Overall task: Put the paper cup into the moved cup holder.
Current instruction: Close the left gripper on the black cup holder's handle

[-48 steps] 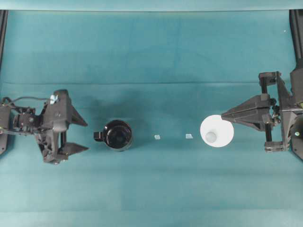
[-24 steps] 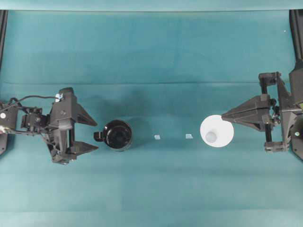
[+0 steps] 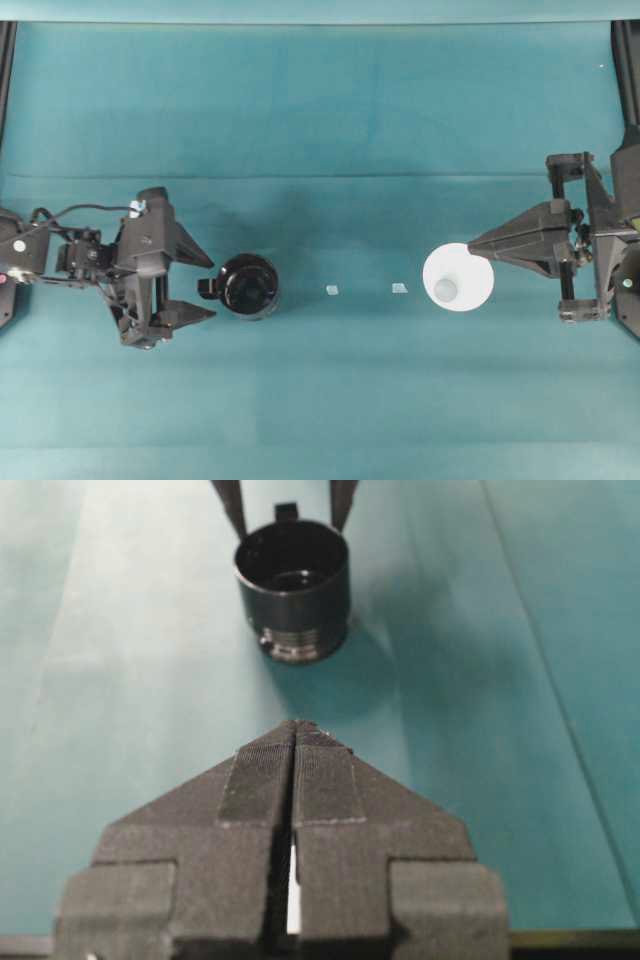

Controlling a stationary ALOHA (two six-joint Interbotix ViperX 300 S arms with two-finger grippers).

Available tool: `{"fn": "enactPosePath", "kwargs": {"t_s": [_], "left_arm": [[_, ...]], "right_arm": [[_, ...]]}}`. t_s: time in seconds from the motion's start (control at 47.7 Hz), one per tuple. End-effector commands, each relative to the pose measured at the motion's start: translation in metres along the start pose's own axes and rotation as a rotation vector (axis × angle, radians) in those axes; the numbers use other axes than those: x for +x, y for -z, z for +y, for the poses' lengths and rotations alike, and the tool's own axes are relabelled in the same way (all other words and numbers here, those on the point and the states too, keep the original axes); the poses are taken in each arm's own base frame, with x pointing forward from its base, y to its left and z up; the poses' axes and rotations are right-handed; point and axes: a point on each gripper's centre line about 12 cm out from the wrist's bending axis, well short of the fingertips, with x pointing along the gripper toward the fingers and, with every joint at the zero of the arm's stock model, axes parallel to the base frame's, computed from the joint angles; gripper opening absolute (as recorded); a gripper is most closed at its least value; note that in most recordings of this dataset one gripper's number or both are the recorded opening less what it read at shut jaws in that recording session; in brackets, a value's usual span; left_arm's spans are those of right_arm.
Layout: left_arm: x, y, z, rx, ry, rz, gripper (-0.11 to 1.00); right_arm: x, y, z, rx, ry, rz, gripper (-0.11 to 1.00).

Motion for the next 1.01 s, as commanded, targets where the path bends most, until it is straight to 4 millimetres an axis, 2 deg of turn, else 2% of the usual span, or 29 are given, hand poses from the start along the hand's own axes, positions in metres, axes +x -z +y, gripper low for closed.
{"fn": "enactPosePath", "kwargs": {"t_s": [0.0,0.168,0.503,0.692,0.86,0.986], "left_arm": [[0.0035,-0.0079,-0.0021,0.0,0.005,-0.018,0.91],[0.0066,-0.0129,-0.0027,0.003,0.005,-0.024,0.89],[0.0053,-0.01,-0.0025,-0.007,0.005,-0.015,0.84],[0.005,-0.0104,-0.0021,-0.009,0.003,-0.017,0.77],[0.0055,-0.0084,-0.0022,-0.002,0.0,0.006,0.61],[0.0055,-0.0088,-0.0022,0.012,-0.002,0.015,0.34]], "right_arm": [[0.0011,-0.0079,0.0005,0.01,0.0,-0.018,-0.02],[0.0011,-0.0079,0.0005,0.01,0.0,-0.018,-0.02],[0.0011,-0.0078,0.0008,0.009,-0.002,-0.018,-0.02],[0.0011,-0.0079,0.0005,0.01,0.0,-0.018,-0.02],[0.0011,-0.0079,0.0005,0.01,0.0,-0.018,-0.02],[0.0011,-0.0078,0.0008,0.009,-0.002,-0.018,-0.02]]}}
